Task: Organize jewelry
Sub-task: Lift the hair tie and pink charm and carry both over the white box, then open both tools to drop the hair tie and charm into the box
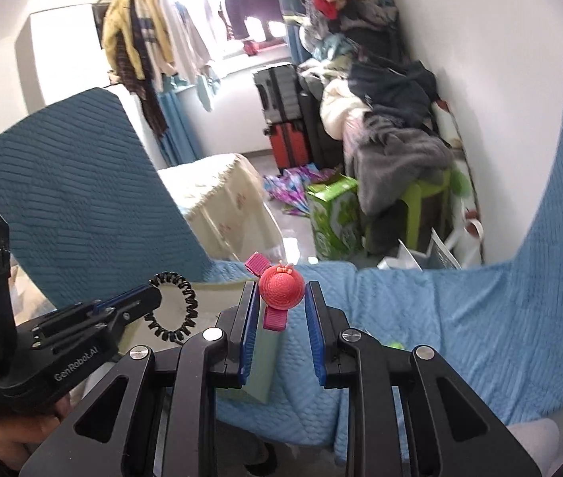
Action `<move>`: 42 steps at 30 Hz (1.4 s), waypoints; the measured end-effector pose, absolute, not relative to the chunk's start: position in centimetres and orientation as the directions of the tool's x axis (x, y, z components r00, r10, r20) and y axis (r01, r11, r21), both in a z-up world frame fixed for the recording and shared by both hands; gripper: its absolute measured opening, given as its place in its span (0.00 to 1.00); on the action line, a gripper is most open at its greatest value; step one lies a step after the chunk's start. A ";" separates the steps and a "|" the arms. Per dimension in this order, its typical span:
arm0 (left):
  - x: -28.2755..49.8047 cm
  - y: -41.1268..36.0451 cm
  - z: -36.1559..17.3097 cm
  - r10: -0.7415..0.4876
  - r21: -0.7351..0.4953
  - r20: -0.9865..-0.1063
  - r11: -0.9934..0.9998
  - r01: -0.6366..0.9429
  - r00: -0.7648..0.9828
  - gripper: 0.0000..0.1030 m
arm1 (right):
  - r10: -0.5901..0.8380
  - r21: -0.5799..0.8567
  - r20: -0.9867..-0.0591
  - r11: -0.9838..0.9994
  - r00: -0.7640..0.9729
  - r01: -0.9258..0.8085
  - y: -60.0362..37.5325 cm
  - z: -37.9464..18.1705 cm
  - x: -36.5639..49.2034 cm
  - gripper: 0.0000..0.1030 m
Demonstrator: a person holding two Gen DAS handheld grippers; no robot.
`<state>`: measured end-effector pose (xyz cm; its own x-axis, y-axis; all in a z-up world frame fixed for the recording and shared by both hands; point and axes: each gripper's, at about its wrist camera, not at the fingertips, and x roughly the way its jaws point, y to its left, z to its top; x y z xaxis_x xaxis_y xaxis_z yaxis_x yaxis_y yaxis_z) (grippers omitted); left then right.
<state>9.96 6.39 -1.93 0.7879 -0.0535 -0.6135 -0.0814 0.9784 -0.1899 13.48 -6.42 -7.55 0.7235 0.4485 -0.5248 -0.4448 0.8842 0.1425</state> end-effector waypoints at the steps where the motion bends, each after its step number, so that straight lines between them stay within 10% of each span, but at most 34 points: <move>1: 10.1 6.7 -2.0 -0.052 -0.192 -0.614 0.978 -0.085 0.788 0.08 | 0.455 0.138 -0.525 0.880 0.720 -0.455 -5.8 -7.4 13.6 0.20; 42: 15.3 15.4 -12.8 -0.038 -0.221 -0.803 0.945 -0.239 0.594 0.08 | 0.374 0.091 -0.803 0.846 0.464 -0.525 4.6 -21.3 21.6 0.21</move>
